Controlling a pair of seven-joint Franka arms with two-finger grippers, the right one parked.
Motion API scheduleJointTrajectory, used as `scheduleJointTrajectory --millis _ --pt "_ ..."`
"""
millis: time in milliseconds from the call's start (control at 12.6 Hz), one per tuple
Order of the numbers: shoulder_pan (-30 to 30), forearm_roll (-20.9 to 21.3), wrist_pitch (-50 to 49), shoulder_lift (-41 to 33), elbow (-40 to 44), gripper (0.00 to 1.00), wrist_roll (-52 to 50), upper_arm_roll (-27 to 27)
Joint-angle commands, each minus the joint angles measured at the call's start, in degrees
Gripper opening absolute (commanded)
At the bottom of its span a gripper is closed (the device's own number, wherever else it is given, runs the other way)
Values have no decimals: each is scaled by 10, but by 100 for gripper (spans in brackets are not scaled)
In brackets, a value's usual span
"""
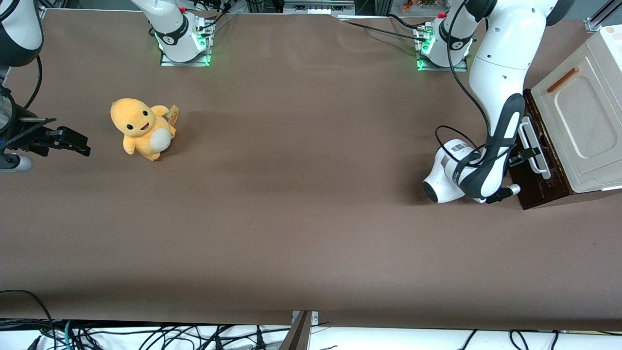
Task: Open lower drawer with left arm only
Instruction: 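Close the left gripper around the white bar handle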
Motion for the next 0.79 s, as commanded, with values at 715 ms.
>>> scheduleJointTrajectory --millis 715 --pt "5 23 4 -8 -14 20 -1 -4"
